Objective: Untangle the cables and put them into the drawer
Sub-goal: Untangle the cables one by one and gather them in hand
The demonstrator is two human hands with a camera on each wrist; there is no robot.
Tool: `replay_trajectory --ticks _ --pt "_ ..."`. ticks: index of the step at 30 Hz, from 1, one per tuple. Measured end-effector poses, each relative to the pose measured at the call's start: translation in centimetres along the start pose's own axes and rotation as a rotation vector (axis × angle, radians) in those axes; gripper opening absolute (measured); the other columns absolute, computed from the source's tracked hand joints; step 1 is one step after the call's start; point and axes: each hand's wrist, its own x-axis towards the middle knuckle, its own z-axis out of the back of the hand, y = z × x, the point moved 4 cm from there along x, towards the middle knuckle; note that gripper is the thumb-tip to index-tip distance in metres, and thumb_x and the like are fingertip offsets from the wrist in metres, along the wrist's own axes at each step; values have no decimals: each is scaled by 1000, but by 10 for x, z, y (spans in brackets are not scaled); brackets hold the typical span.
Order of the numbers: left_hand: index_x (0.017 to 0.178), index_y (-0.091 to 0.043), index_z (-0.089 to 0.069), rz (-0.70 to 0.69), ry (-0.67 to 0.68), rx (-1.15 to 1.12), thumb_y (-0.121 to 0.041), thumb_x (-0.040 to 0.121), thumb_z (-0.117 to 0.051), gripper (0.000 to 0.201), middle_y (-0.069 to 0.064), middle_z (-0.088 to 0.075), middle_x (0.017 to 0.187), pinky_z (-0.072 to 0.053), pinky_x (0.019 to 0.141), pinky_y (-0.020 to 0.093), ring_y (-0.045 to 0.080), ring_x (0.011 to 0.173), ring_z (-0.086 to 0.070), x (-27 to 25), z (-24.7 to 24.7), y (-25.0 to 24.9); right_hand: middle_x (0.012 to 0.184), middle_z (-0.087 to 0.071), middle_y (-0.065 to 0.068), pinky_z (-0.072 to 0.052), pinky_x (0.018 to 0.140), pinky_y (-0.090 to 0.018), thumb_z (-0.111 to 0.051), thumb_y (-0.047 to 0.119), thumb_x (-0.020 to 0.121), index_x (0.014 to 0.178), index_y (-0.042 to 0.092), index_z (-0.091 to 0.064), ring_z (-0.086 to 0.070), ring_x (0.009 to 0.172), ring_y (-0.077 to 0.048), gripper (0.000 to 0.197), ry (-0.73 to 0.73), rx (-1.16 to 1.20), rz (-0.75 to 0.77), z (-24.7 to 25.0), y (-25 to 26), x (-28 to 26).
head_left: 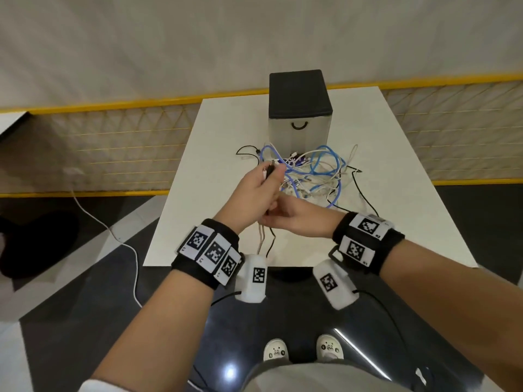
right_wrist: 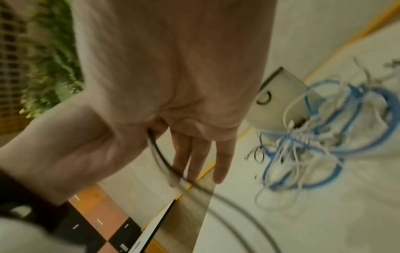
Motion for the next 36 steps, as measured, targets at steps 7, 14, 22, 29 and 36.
replay_trajectory --ticks 7,14,22,29,36 --pt "100 -21 -50 -245 -190 -307 -22 108 -36 17 -12 -27 54 -20 39 17 5 43 -19 5 27 -37 79 -50 -11 -42 73 -13 -30 7 101 92 -3 -46 -50 70 -7 21 -47 -187 -71 -45 -49 -2" --pt "73 -20 -41 -194 -185 -382 -40 107 -30 41 -8 -26 58 -18 37 17 6 45 -17 7 49 -45 135 -48 1 -31 109 -24 -50 2 90 141 14 -38 -45 124 -13 54 128 -512 -323 -5 -116 -40" --pt "90 -18 -56 -64 -162 -253 -27 109 -31 33 -8 -27 59 -17 41 18 8 48 -18 10 9 -2 101 -56 1 -48 87 -34 -55 11 83 99 17 -62 -58 102 -24 18 24 -939 -648 85 -133 -75" --pt "89 -22 -61 26 -159 -185 -26 99 -58 11 -10 -28 53 -26 46 21 8 47 -24 18 -14 9 118 -61 -4 -47 91 -34 -58 22 89 107 17 -61 -58 106 -24 19 -12 -995 -791 87 -163 -98" --pt "104 -14 -63 31 -186 -173 -29 105 -44 24 -14 -28 50 -23 42 19 5 43 -23 30 -23 18 75 -70 4 -45 72 -23 -51 20 96 86 17 -57 -65 73 -12 13 -525 -389 -400 96 -107 -83"
